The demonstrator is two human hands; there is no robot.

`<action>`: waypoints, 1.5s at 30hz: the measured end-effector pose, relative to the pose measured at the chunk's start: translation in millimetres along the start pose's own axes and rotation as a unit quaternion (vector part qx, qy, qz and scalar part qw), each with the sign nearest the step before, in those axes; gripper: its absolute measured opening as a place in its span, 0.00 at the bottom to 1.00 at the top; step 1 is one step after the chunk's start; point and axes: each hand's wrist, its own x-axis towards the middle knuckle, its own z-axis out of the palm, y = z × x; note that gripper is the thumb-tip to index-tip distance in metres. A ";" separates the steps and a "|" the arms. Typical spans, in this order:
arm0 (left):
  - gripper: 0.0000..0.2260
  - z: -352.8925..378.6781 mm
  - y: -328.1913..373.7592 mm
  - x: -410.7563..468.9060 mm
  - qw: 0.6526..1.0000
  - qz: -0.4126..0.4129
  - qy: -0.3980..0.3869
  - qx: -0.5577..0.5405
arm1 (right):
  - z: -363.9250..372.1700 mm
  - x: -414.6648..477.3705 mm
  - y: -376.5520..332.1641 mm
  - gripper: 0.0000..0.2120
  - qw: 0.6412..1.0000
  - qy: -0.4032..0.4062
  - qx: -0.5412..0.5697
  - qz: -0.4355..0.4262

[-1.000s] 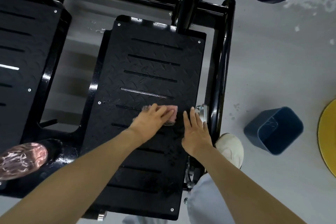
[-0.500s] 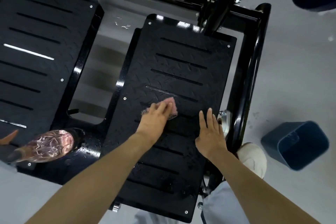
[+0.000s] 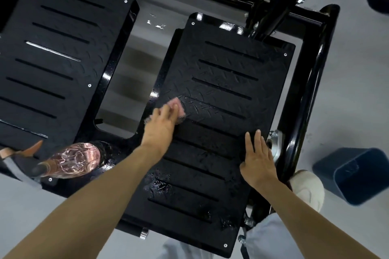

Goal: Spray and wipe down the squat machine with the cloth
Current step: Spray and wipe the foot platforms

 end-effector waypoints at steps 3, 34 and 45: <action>0.37 6.8 1.4 -11.9 0.989 0.126 -0.031 0.070 | 0.1 0.8 -5.1 0.40 1.000 0.010 0.013 0.011; 0.38 3.7 118.3 -18.8 0.942 0.312 -0.080 0.094 | 31.9 -31.4 3.3 0.40 0.995 0.061 0.077 0.028; 0.34 -10.9 143.8 9.9 0.991 0.119 -0.054 0.004 | 34.6 -37.9 15.5 0.28 0.978 0.090 0.188 0.019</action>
